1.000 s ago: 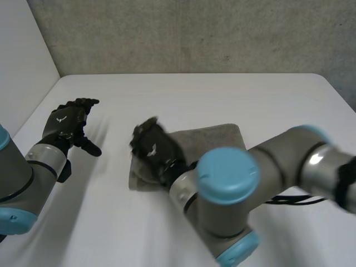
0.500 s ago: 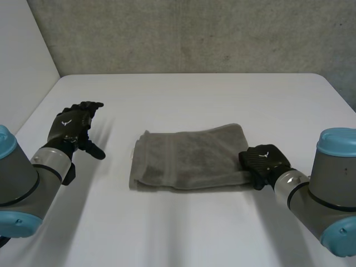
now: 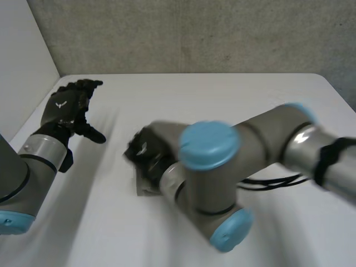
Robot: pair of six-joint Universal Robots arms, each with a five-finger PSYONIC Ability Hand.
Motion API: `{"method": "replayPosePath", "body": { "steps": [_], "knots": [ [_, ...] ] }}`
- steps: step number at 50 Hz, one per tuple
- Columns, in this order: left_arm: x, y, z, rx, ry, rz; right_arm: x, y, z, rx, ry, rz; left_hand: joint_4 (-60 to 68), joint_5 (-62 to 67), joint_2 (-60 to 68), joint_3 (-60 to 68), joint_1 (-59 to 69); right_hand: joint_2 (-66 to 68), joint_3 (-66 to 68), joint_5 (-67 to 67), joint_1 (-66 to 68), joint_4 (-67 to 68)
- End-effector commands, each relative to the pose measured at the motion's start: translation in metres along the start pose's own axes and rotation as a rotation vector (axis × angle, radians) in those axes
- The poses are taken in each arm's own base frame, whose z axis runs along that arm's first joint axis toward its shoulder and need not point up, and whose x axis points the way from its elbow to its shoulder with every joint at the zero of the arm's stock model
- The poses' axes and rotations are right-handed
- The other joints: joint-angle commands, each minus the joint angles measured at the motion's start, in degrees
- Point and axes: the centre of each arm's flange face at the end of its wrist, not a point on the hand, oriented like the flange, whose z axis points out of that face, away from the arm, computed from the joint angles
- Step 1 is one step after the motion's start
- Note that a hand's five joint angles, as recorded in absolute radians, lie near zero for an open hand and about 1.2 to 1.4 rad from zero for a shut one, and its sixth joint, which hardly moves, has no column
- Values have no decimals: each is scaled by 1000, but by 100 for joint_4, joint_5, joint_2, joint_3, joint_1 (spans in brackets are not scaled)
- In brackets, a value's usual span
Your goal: Fold the laundry
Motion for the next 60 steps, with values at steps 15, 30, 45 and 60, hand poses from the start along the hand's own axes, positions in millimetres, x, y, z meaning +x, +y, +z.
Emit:
{"method": "replayPosePath", "body": {
  "steps": [15,30,45,60],
  "knots": [
    [22,-8,9,35,62,-16,78,-2,-52,49,154,527,105,-157,104,100,57,-6711,-6692,-6705,-6433,-6688],
    [91,96,7,-277,217,-38,87,77,-36,-119,198,734,122,-140,121,117,74,-6711,-6692,-6705,-6433,-6688],
    [90,24,6,-168,172,-23,127,66,-44,-87,267,718,88,-173,87,84,40,-6711,-6692,-6705,-6433,-6688],
    [70,-159,-32,26,45,-27,246,9,-147,-24,793,669,72,-190,71,67,24,-6711,-6692,-6705,-6433,-6688]
  ]
}}
